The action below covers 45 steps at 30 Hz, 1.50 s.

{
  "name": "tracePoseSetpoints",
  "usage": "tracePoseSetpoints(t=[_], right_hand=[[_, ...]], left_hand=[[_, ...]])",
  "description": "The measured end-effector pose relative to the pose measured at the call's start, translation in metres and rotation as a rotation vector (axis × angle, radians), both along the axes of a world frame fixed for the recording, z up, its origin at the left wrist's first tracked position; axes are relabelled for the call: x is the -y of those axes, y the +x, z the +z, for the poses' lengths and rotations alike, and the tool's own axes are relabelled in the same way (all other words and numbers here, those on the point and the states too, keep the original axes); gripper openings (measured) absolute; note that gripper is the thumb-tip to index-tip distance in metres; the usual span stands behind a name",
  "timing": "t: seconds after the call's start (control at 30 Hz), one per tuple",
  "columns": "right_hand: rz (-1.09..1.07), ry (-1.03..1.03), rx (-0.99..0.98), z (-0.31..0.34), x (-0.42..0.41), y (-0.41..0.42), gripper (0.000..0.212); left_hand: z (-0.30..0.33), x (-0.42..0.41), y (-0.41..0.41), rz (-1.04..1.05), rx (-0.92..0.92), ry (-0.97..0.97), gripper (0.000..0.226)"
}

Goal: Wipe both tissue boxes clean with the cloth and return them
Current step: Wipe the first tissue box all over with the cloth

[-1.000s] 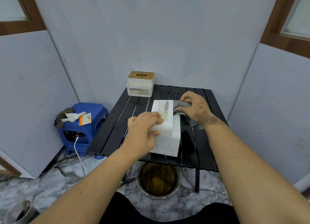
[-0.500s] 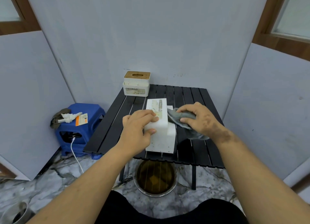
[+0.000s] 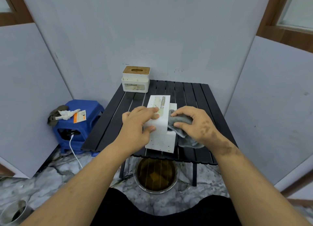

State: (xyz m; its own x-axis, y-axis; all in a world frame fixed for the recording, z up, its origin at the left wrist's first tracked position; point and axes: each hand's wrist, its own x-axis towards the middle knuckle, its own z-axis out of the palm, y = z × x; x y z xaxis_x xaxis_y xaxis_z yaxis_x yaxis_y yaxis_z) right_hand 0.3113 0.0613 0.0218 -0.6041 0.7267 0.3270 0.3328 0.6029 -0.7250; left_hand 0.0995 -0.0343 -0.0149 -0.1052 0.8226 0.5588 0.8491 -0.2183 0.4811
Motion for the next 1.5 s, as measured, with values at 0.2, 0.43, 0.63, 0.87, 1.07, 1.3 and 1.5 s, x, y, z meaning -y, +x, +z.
tracePoseSetpoints(t=[0.2, 0.43, 0.63, 0.87, 1.07, 1.3, 1.5], right_hand=[[-0.042, -0.159, -0.068, -0.005, 0.006, -0.031, 0.037], [-0.074, -0.12, -0.043, -0.009, 0.005, -0.027, 0.037], [-0.128, -0.121, -0.068, -0.002, -0.001, -0.015, 0.04], [-0.076, -0.13, -0.008, 0.005, 0.001, -0.002, 0.034], [-0.167, -0.04, -0.071, -0.02, 0.024, -0.019, 0.036], [-0.305, -0.094, -0.134, -0.019, -0.001, 0.015, 0.038], [-0.262, -0.027, -0.113, -0.009, -0.04, -0.004, 0.032]], left_hand=[[-0.005, -0.004, -0.002, -0.023, 0.057, 0.007, 0.049], [-0.002, -0.005, -0.001, 0.014, -0.039, 0.032, 0.044], [0.0, -0.005, 0.002, 0.007, -0.041, 0.044, 0.04], [-0.001, -0.007, 0.006, -0.004, -0.035, 0.052, 0.039], [-0.005, -0.008, 0.006, 0.003, -0.023, 0.073, 0.038], [-0.004, -0.008, 0.007, -0.048, 0.063, 0.039, 0.041], [-0.003, -0.008, 0.008, -0.052, 0.083, 0.029, 0.044]])
